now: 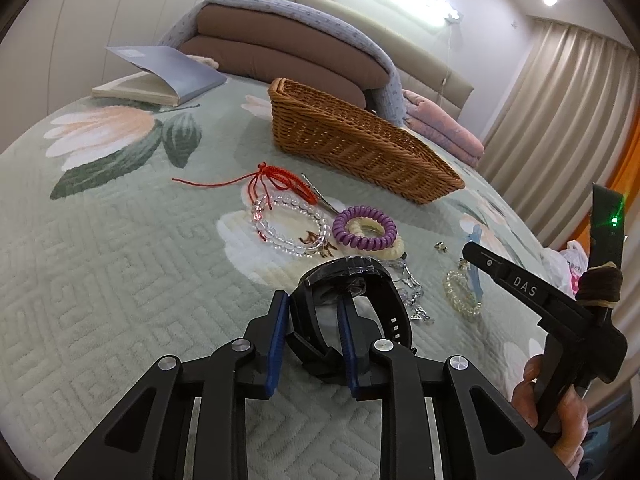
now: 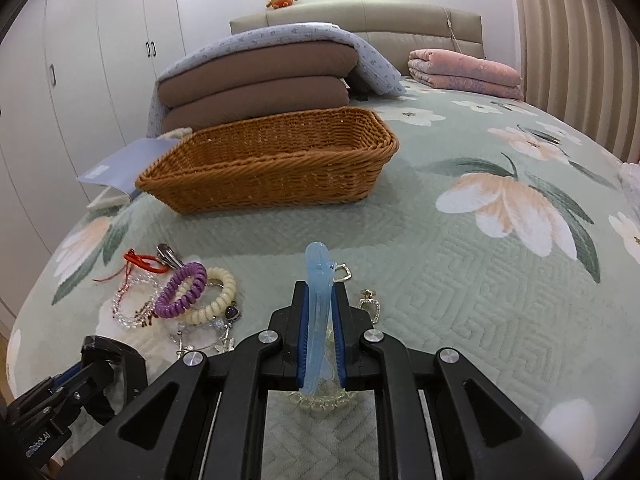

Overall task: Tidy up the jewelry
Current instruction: 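Carry watch and clip into the wicker basket and open both tools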

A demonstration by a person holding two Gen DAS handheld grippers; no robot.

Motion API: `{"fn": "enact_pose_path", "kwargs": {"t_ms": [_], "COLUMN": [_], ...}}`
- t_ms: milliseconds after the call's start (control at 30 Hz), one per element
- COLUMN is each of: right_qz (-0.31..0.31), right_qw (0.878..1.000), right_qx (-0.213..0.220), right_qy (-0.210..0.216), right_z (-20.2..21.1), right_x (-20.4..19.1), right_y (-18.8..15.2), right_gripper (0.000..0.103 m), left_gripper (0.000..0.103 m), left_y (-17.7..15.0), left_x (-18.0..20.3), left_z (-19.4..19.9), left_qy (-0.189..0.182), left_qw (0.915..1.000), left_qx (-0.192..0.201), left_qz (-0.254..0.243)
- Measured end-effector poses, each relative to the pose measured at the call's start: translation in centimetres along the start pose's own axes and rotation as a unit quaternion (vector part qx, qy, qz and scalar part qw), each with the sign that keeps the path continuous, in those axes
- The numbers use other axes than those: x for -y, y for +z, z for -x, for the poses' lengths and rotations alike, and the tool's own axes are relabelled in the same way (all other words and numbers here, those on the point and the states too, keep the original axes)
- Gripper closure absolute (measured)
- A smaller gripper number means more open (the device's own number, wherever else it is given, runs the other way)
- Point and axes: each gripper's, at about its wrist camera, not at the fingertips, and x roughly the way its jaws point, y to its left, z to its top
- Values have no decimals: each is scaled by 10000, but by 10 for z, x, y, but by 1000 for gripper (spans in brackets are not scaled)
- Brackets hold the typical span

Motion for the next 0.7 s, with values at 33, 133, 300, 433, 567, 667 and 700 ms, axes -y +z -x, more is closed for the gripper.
{"fn": "enact_pose_path", "kwargs": {"t_ms": [33,133,300,433,567,667,700], "right_qz": [3,38,78,33,1,-45,-54], "right_qw": [10000,9998,9996,9993,9996,9993,9993], "right_qx": [60,189,261,319,200,261,272], "right_qy": [41,85,123,205,191,249,258], "right_z": [2,7,11,14,9,12,12], "right_x": [0,-2,-3,-1,1,3,4], "right_y": [0,0,-1,-1,-2,-2,-2], "right_gripper": [89,89,89,89,89,89,89], "left_gripper": [78,78,79,96,98,96,95], "left_y": [0,-1,0,4,8,7,7], "left_x": [0,2,3,2,4,0,0], "left_z": [1,3,7,14,14,11,10], "left_qy": [-4,-38,-120,-175,31,14,38], "left_qw": [10000,10000,9999,9996,9995,9999,9999], "left_qx": [9,31,110,238,229,42,-16], "left_qz": [-14,-41,-57,-25,-209,-135,-139]}}
